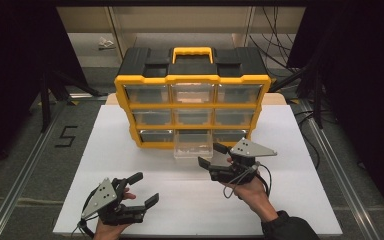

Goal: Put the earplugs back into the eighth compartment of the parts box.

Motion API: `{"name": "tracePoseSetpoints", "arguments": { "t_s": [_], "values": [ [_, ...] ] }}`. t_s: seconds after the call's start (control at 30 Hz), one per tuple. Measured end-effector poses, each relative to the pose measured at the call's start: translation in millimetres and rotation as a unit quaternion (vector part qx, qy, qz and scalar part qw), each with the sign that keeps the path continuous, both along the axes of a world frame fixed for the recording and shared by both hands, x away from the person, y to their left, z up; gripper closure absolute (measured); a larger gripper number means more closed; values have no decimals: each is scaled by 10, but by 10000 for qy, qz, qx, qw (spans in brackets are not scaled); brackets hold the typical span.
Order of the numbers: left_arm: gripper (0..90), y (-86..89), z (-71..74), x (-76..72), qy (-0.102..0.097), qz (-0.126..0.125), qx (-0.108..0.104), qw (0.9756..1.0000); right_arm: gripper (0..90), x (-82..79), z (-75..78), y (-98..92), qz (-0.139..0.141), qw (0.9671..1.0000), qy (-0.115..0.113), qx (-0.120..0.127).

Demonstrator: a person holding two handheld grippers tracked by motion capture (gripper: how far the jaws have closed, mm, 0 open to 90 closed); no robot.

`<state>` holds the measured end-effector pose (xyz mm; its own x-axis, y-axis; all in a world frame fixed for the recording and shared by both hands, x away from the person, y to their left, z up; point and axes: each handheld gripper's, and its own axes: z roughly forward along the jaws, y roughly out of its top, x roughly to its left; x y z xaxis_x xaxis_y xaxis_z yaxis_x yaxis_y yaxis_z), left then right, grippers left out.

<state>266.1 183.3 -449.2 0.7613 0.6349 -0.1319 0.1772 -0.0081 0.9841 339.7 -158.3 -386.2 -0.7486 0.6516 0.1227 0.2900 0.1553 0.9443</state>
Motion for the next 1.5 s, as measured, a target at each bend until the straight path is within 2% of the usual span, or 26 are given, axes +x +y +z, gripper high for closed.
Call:
{"name": "tracePoseSetpoints", "arguments": {
  "t_s": [0.17, 0.4, 0.77, 1.1, 1.5],
  "values": [
    [163, -10, -4, 2, 17, -23, 32, 10000, 296, -122, -24, -77, -28, 9998, -178, -54],
    [163, -17, -9, 7, 40, -42, 62, 10000, 294, -218, -42, -189, -77, 9997, -117, 221],
    [163, -22, -11, 7, 47, -64, 79, 9999, 286, -300, -109, -312, -198, 9990, -230, 323],
    [163, -19, -10, 7, 46, -67, 70, 9999, 285, -352, -187, -363, -245, 9989, -259, 301],
    [163, -23, -11, 8, 52, -83, 80, 9999, 280, -451, -276, -460, -322, 9982, -437, 253]
  ]
}}
